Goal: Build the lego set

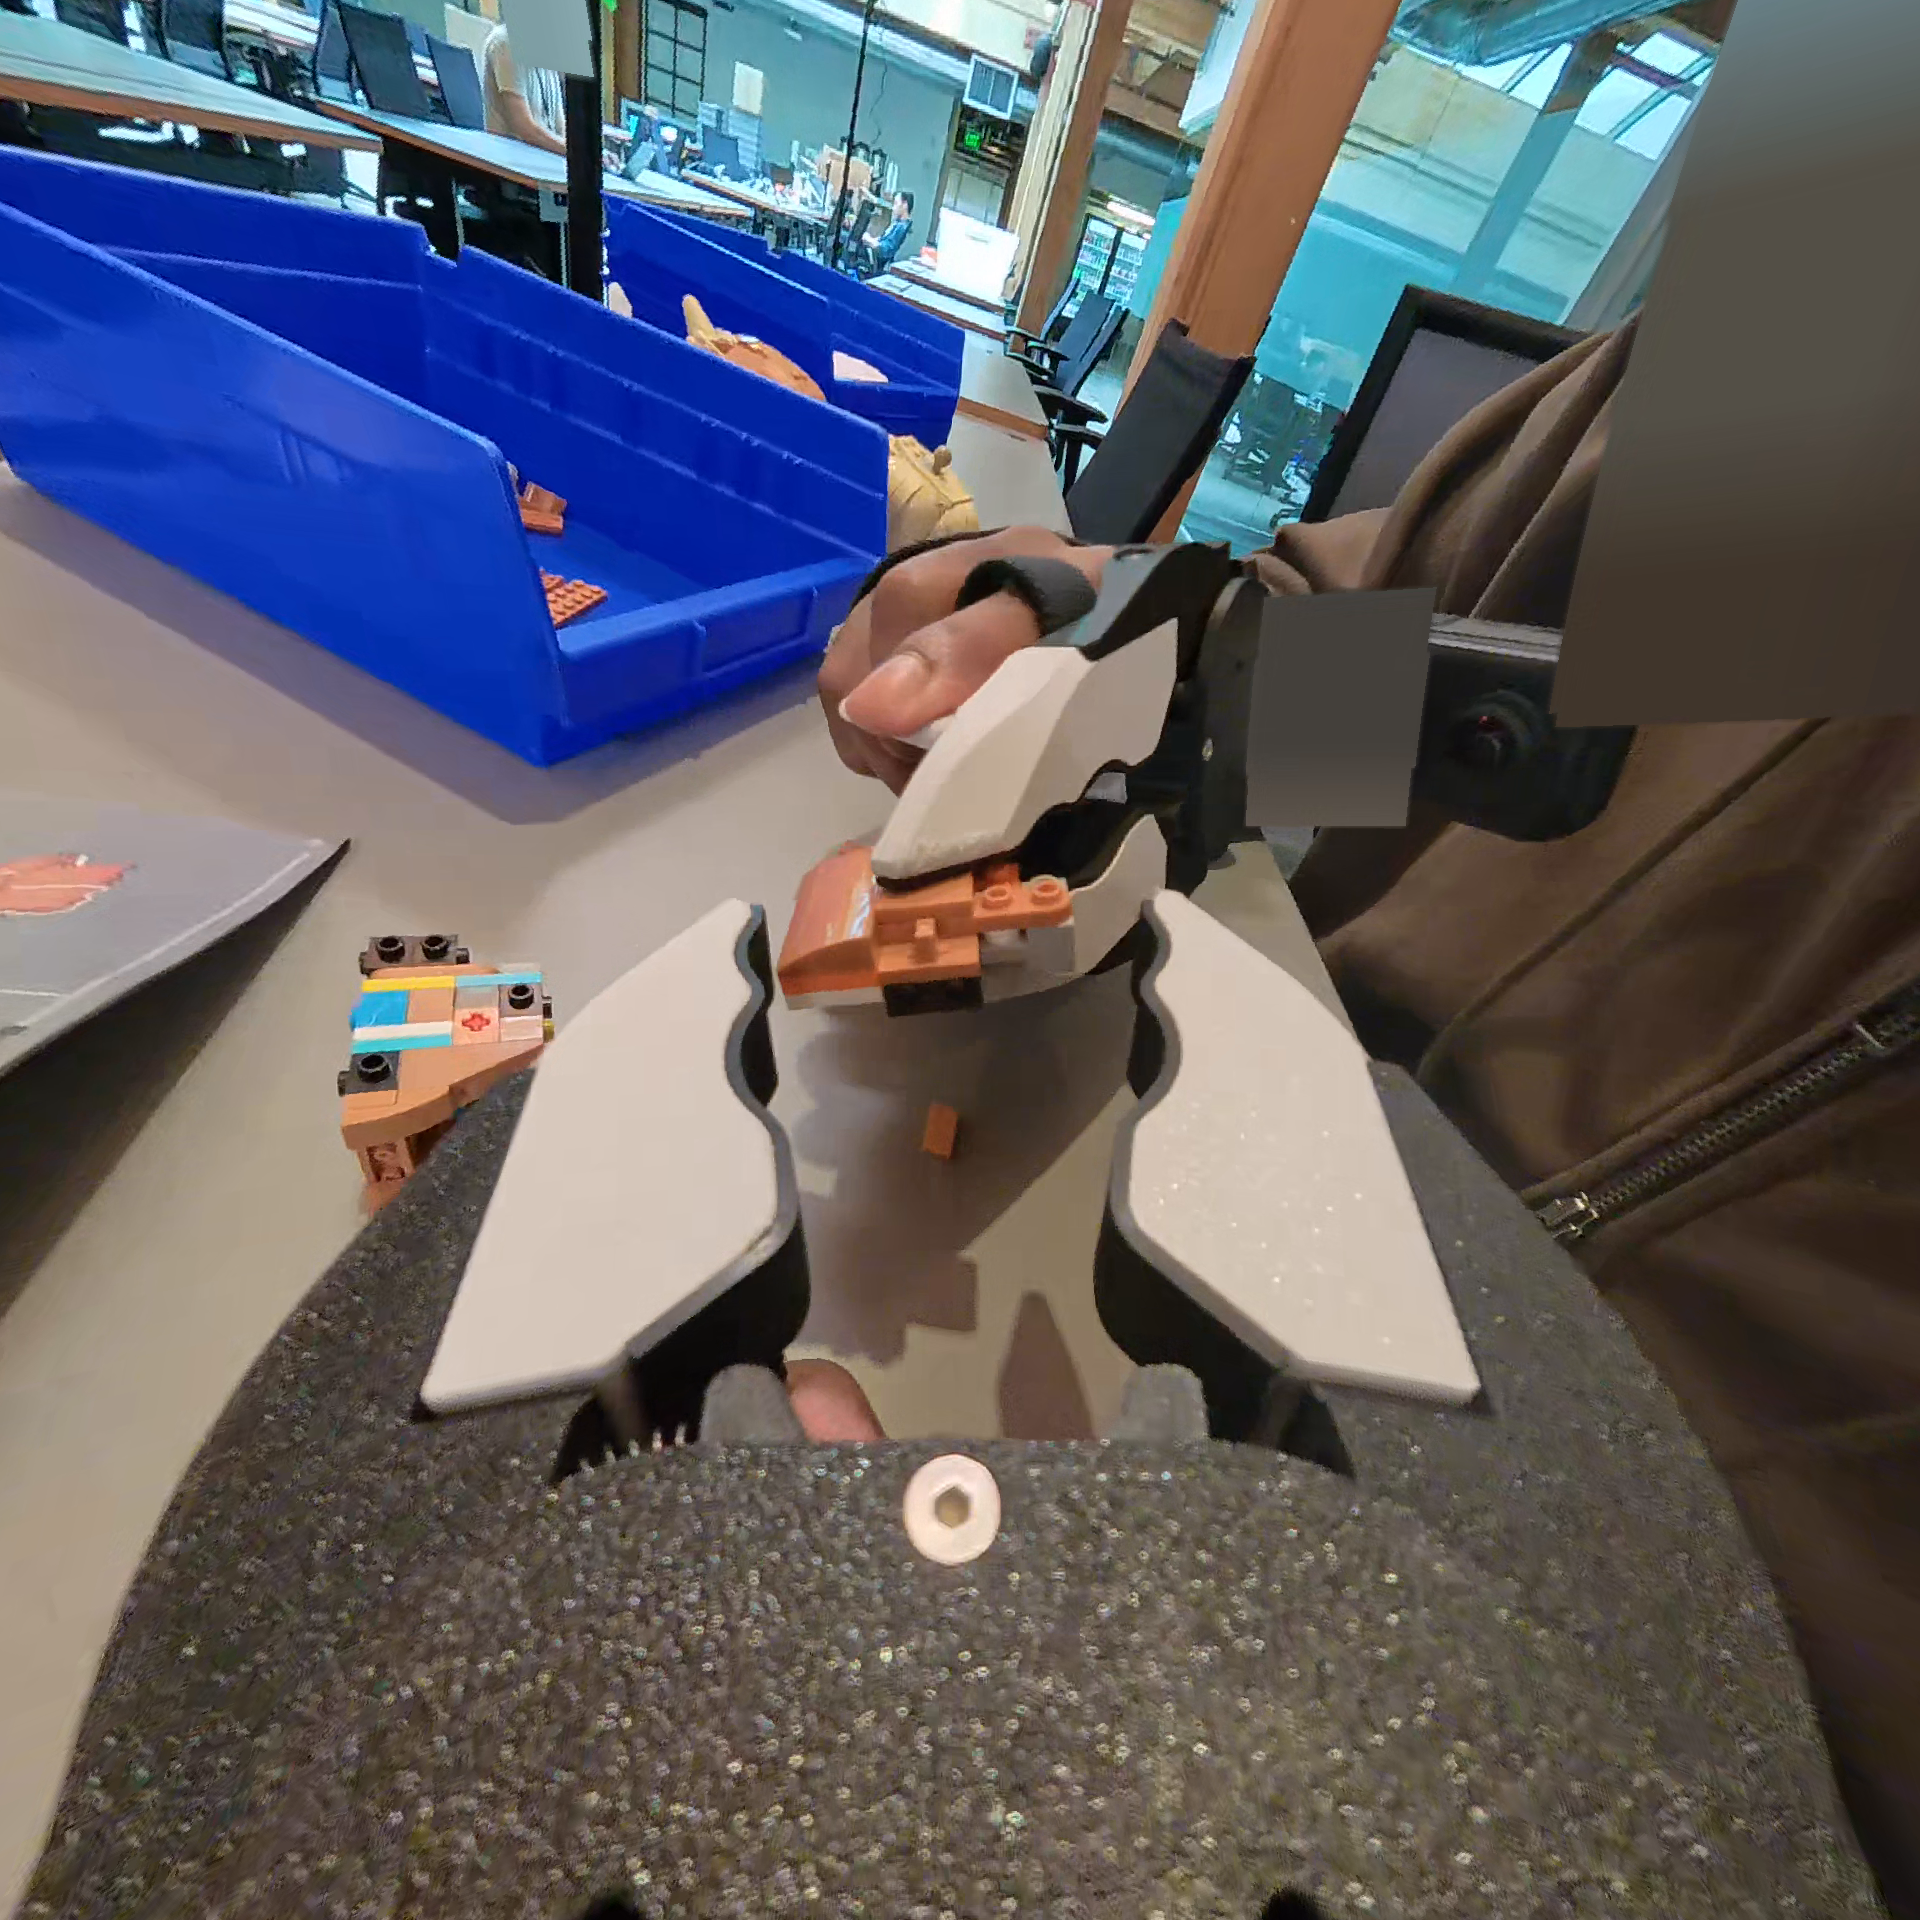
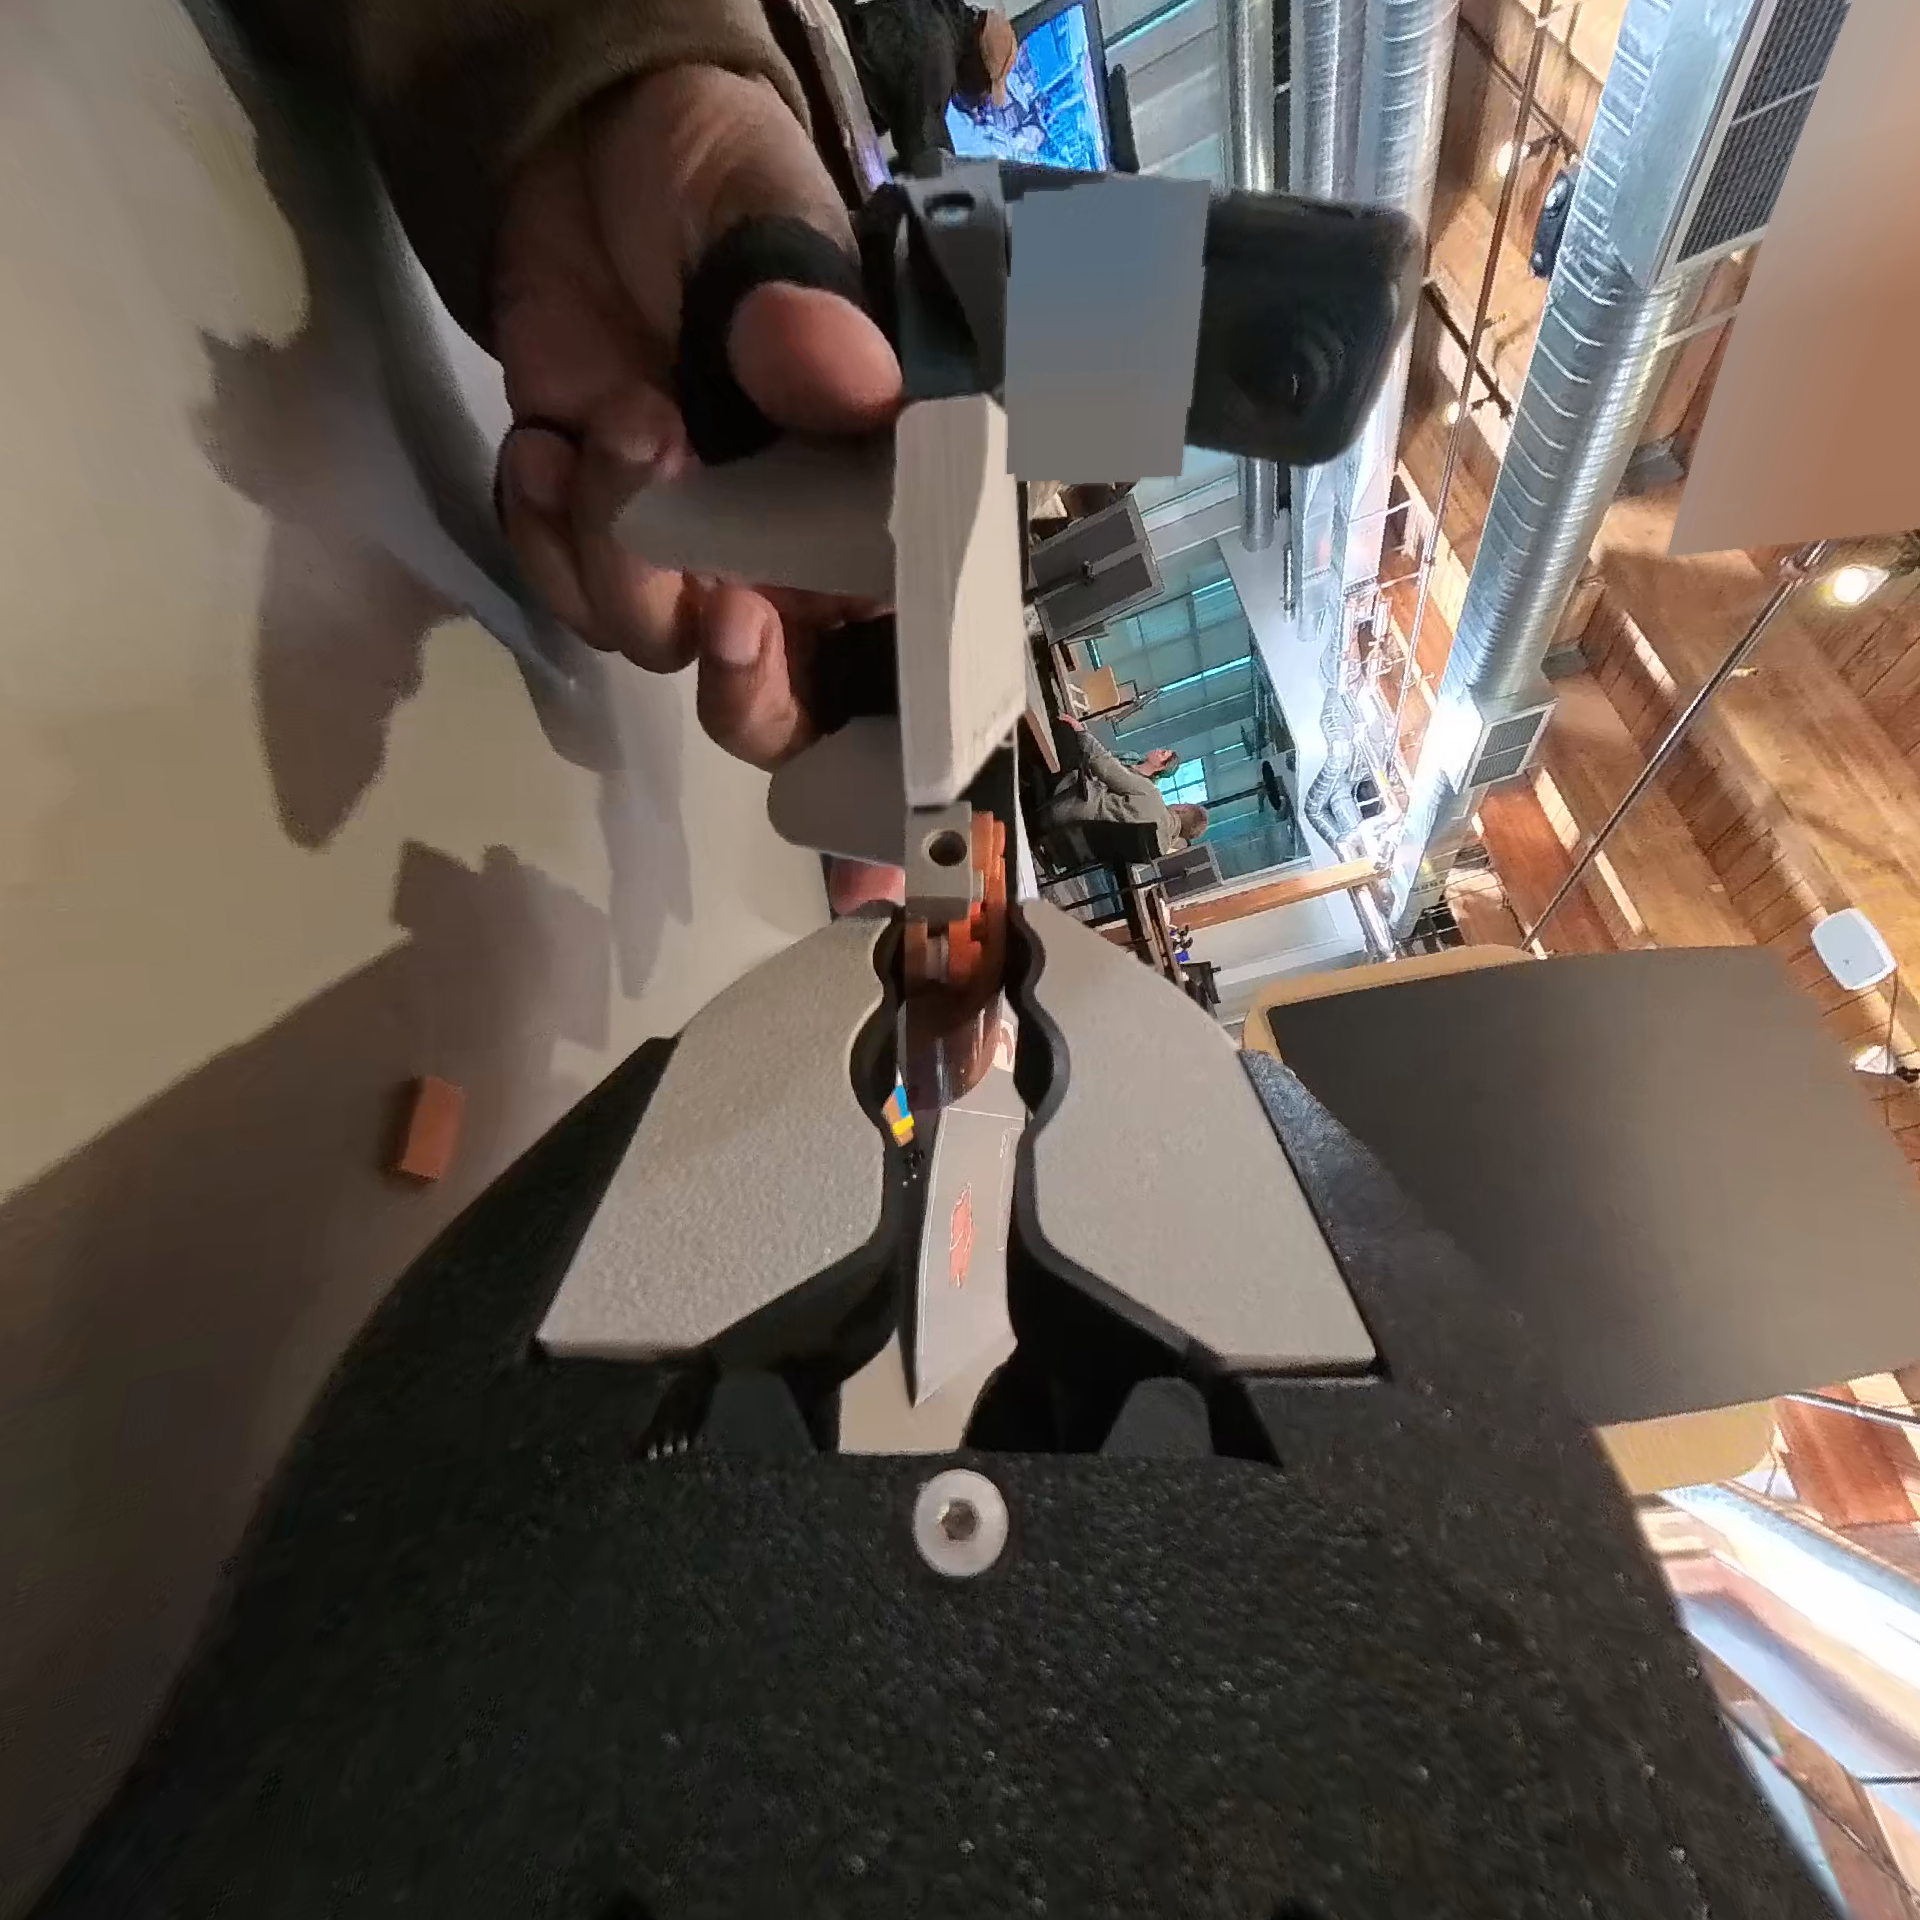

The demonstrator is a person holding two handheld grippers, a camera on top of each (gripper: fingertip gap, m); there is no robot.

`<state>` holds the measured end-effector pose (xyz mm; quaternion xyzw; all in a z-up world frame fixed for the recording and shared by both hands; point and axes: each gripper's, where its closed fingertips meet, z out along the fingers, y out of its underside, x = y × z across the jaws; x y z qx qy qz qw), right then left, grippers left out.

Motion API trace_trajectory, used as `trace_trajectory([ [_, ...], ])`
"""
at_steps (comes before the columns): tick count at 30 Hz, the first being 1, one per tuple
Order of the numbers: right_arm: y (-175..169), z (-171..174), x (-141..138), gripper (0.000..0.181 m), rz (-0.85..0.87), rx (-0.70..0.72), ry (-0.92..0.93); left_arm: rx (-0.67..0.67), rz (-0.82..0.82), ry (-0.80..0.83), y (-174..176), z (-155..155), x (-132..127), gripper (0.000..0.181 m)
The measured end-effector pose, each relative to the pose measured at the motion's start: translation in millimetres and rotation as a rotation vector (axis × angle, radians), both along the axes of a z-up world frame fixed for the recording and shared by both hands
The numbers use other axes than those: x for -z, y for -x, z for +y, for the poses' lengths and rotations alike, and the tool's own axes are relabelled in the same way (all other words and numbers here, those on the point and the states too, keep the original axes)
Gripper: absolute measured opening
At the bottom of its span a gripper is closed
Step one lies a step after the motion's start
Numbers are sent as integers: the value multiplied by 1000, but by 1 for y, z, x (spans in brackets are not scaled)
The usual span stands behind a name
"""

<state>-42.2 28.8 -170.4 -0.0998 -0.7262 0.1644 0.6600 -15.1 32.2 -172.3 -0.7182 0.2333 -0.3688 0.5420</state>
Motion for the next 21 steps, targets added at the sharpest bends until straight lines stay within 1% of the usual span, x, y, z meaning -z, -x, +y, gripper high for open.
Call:
trace_trajectory([
  [2,0,-2,1,17,5,-9,-11,-11,18,3,-1,1,3,66],
  [4,0,-4,2,17,7,-14,-24,-19,39,-7,-1,2,6,57],
  [7,1,-4,2,18,17,-11,-40,-12,59,-28,-1,1,7,57],
  [10,1,-1,-1,27,29,3,-29,-14,84,-50,-1,1,7,56],
  [12,0,-2,-1,29,29,-7,-20,-7,89,-59,-2,0,6,56],
  [13,0,-3,-1,27,27,-16,-24,-3,88,-62,-3,-1,6,56],
  [15,-1,-6,2,18,21,-28,-50,0,93,-71,-3,-1,6,56],
  [18,-1,-5,4,18,10,-30,-69,-5,110,-77,-3,-1,7,56],
  [21,0,-3,3,19,5,-12,-46,-26,115,-112,-1,1,4,56],
])
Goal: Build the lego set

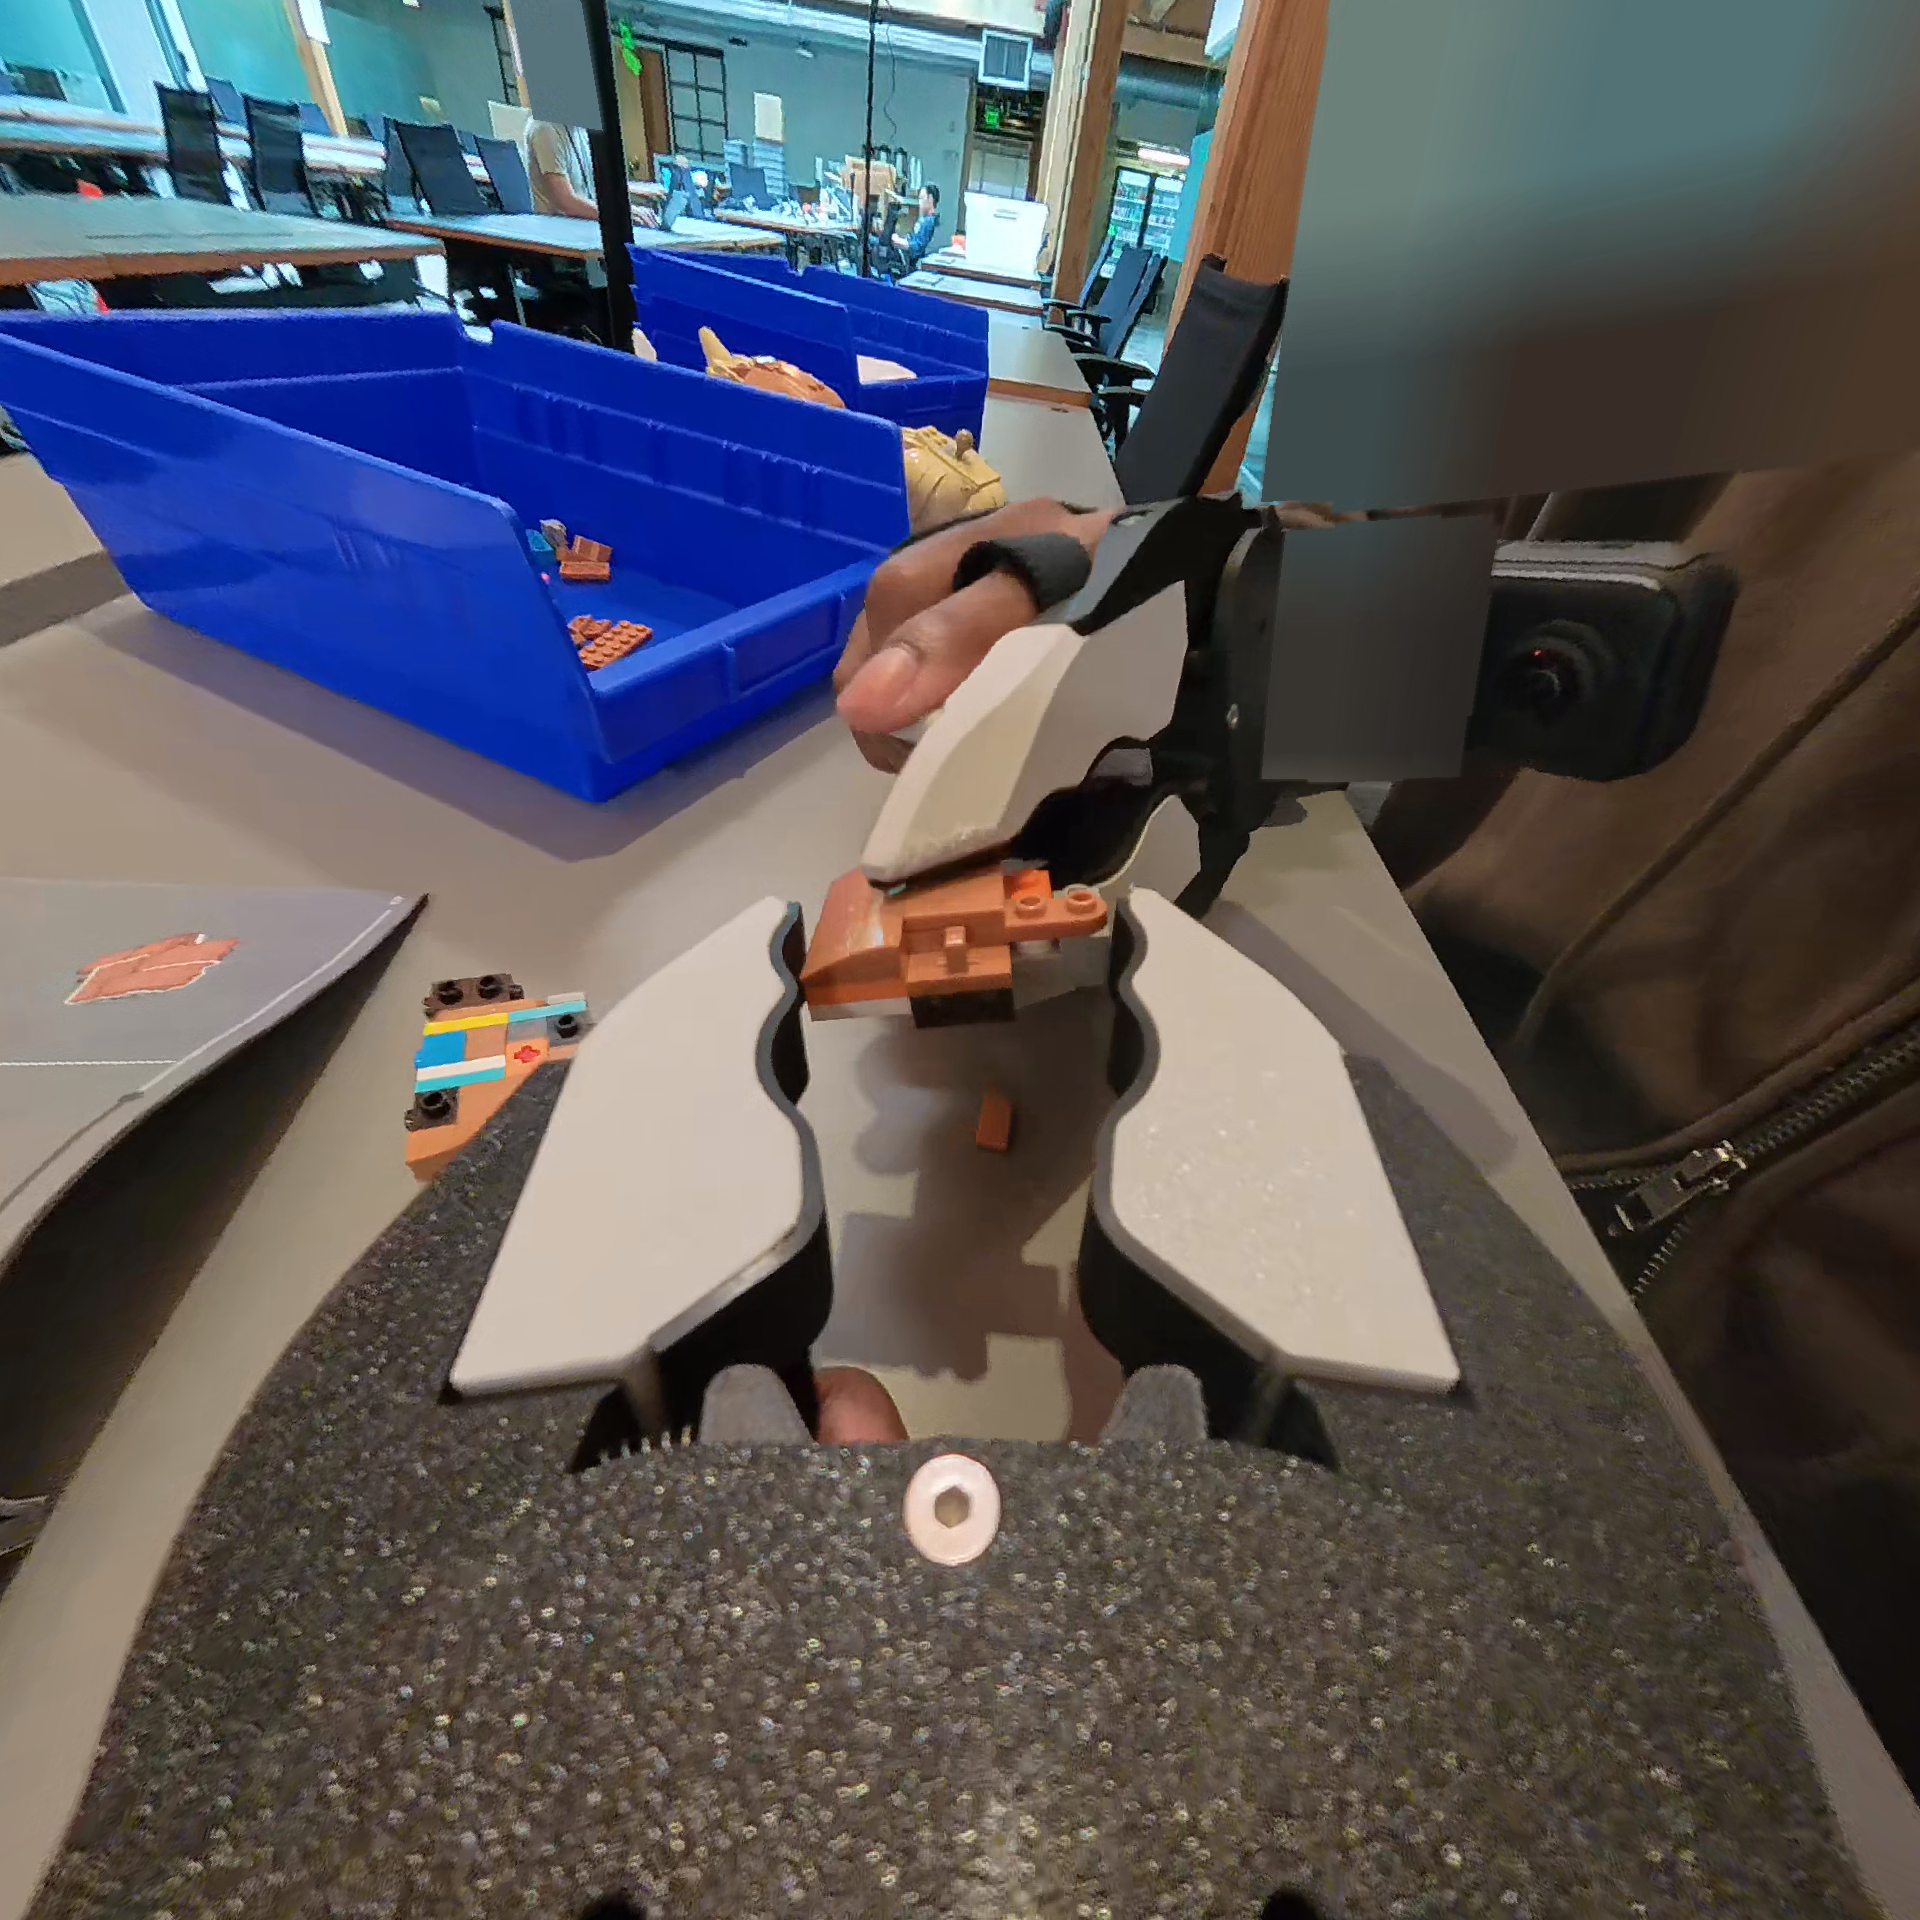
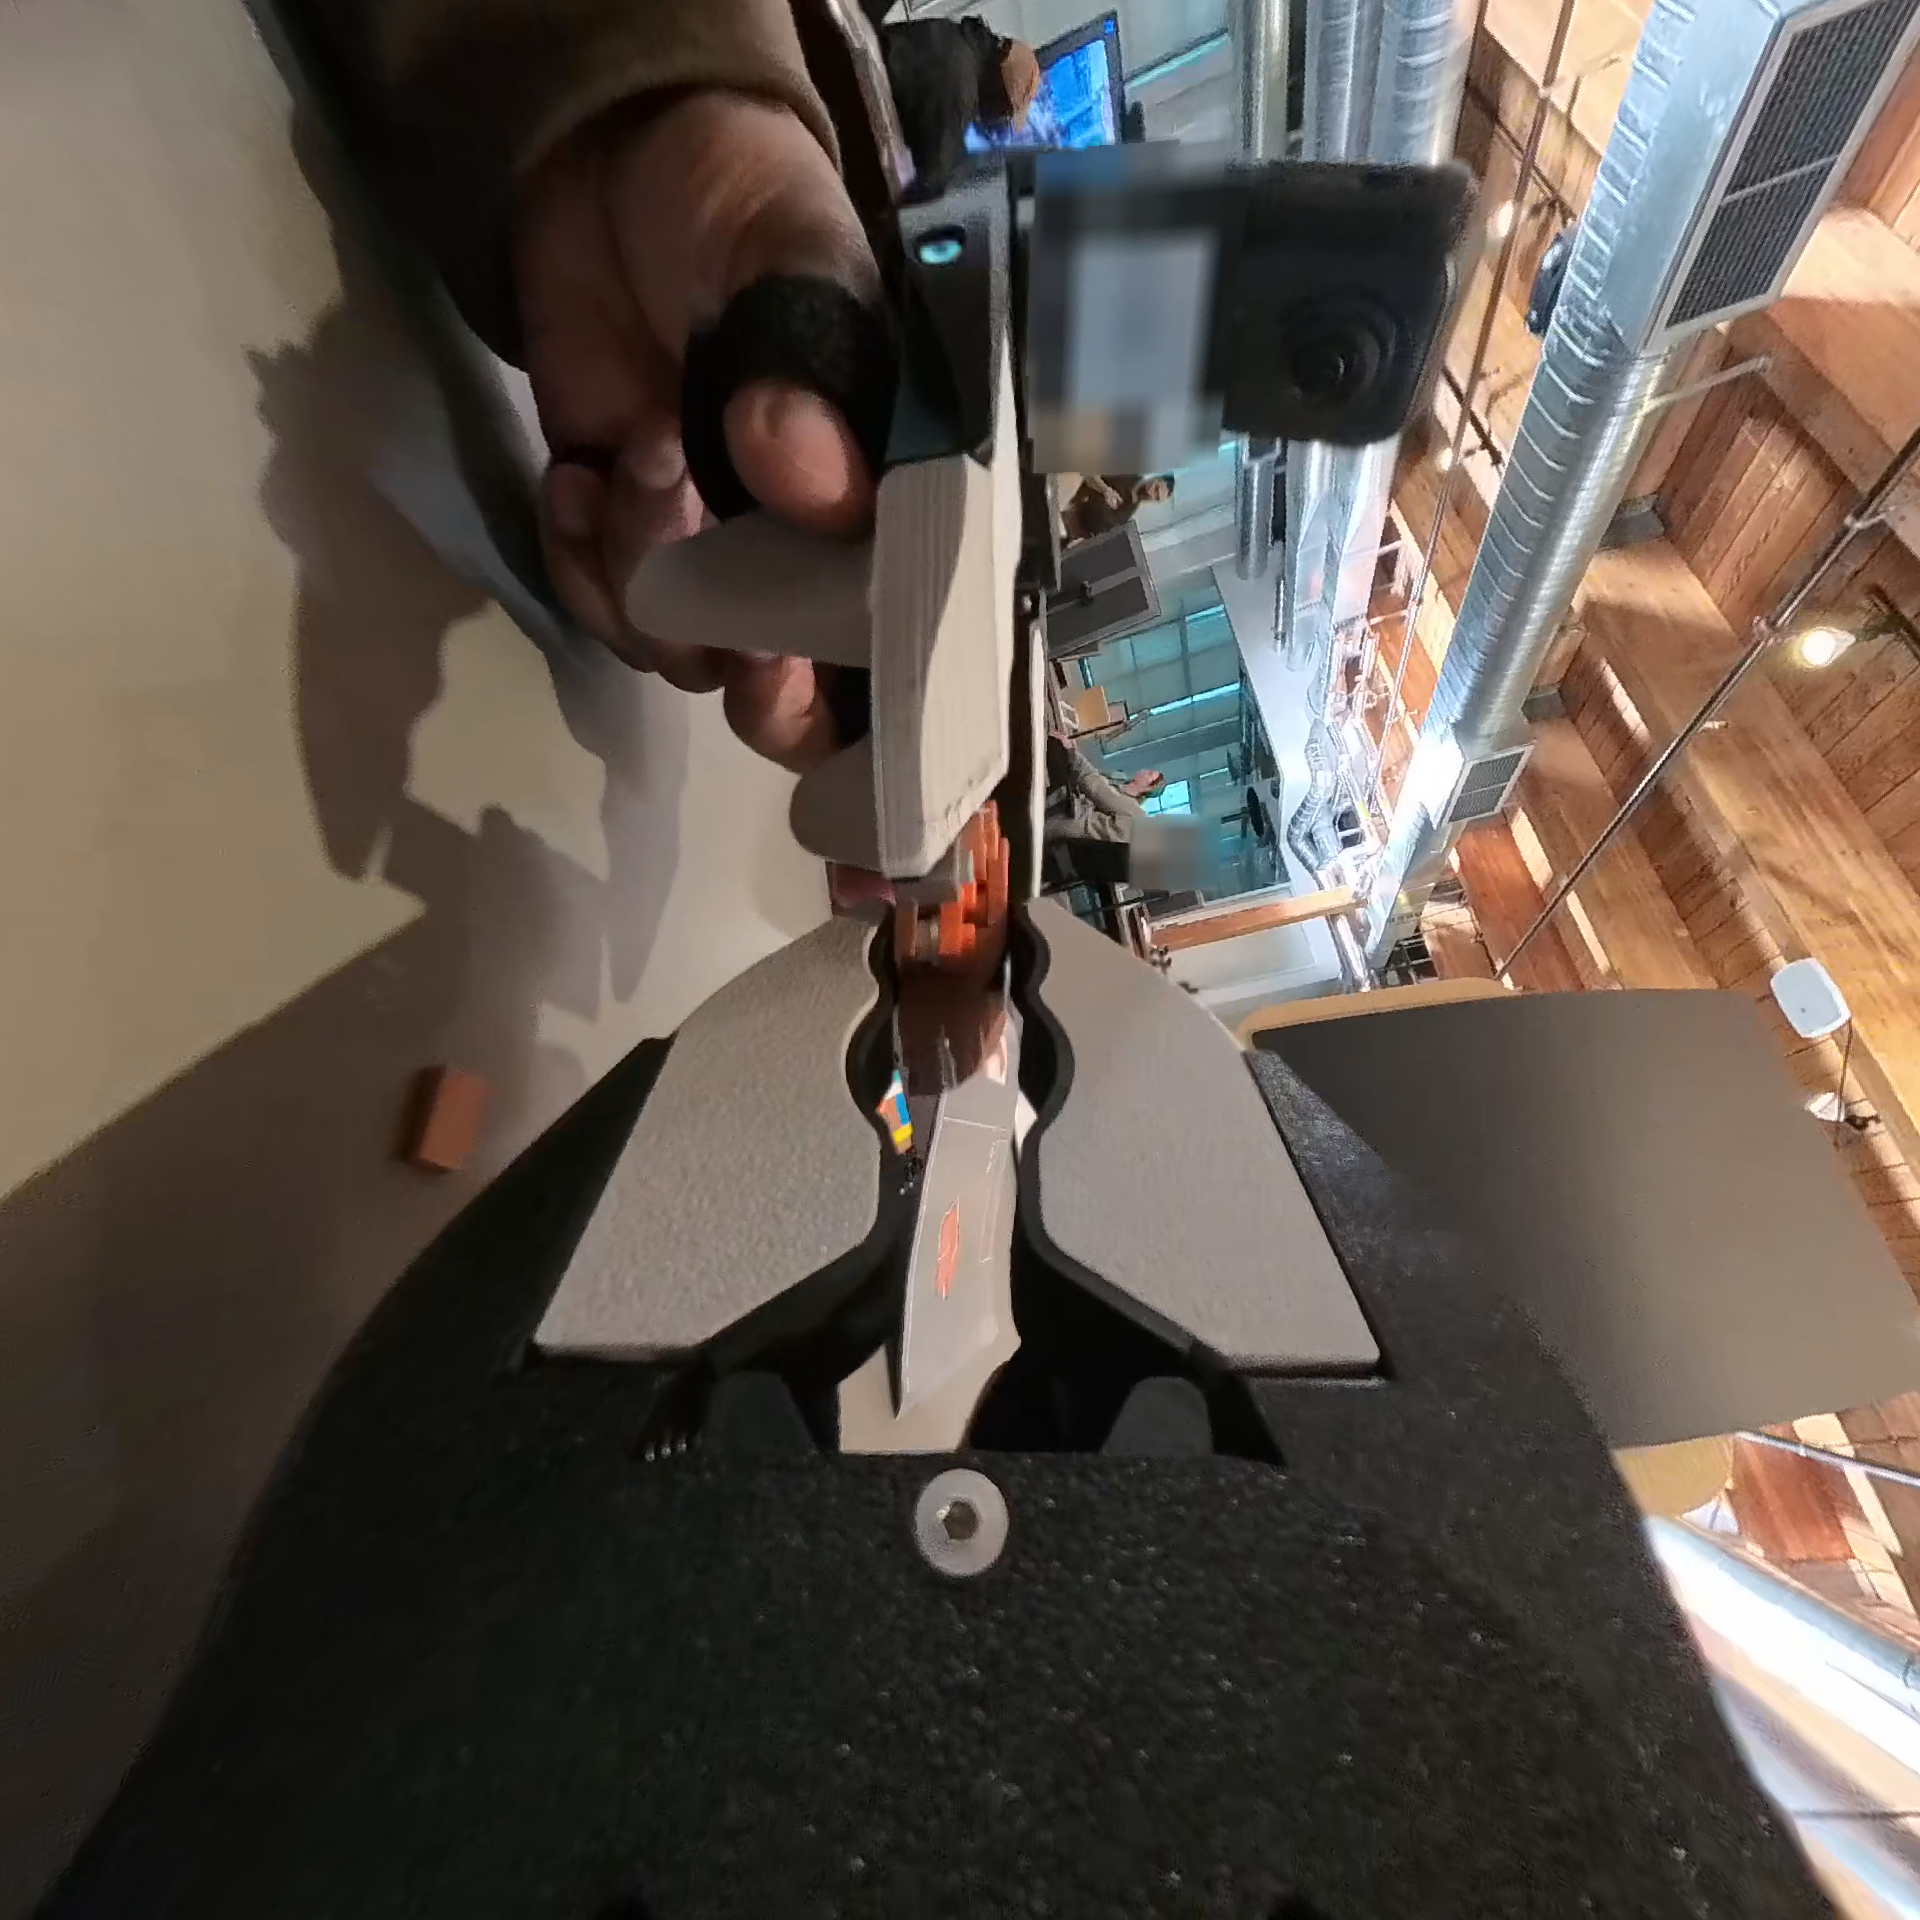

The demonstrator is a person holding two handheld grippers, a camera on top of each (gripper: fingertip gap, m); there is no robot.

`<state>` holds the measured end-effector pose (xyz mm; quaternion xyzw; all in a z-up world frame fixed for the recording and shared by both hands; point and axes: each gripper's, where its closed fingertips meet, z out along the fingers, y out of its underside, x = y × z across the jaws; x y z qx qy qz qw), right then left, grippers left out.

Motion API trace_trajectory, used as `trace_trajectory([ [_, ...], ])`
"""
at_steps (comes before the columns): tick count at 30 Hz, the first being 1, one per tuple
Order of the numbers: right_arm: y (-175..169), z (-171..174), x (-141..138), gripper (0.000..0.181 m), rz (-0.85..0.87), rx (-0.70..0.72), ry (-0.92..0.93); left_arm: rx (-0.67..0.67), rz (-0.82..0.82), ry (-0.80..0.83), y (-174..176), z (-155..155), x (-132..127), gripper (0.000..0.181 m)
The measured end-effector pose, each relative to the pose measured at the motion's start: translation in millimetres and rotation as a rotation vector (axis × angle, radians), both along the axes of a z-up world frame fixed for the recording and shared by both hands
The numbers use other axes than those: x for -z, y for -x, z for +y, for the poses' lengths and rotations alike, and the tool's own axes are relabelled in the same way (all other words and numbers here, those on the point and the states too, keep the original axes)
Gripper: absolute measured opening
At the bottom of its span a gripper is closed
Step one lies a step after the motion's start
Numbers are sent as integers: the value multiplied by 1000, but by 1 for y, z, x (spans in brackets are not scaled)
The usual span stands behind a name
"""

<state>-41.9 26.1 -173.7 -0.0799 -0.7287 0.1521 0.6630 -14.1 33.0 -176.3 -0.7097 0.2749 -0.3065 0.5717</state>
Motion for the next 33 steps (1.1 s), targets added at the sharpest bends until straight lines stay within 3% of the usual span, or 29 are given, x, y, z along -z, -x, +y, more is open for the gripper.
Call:
trace_trajectory([
  [5,-1,16,-1,33,-35,38,75,-66,28,-54,13,5,-3,56],
  [11,-6,34,-6,36,-81,59,198,-109,46,-71,24,9,-3,56],
  [16,-9,45,2,35,-172,63,280,-138,159,-68,31,11,8,56],
  [22,-17,61,18,31,-339,69,392,-151,417,93,43,10,49,56],
  [29,-32,79,33,30,-490,87,462,-129,525,328,57,-2,82,56],
  [33,-39,82,34,30,-536,77,480,-121,511,359,58,-5,84,56],
])
